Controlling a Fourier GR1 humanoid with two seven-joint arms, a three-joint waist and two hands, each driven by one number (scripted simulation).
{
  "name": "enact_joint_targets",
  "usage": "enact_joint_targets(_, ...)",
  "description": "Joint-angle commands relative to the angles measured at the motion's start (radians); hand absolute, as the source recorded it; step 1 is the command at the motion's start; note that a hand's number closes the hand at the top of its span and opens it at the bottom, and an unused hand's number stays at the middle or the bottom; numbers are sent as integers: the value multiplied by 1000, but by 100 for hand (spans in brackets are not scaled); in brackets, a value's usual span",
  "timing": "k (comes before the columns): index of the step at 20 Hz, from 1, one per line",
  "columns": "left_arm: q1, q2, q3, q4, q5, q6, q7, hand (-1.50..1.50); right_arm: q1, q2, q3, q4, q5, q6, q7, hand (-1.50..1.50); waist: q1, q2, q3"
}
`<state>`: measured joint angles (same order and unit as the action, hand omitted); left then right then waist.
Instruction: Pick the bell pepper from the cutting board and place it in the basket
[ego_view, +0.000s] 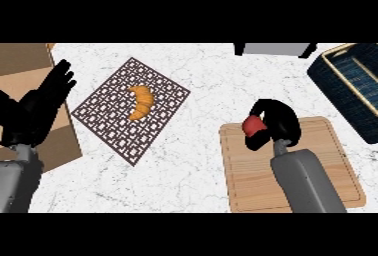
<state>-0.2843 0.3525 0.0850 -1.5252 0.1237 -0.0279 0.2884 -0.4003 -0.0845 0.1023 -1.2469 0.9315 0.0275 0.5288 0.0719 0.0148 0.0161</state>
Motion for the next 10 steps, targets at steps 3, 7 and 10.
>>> enact_joint_targets(3, 7, -44, -32, 51, 8, -8, 24, 0, -271, 82, -124, 89, -63, -227, 302, 150, 43, 21, -14)
enact_joint_targets(7, -3, -63, -57, 55, -12, -8, 6, 0, -420, 84, -117, 128, -44, -463, 301, 150, 59, 26, -15)
enact_joint_targets(10, -1, -55, -49, 51, -20, -2, 16, 0, -551, 84, -94, 209, 72, -575, 348, 150, 50, 17, -19)
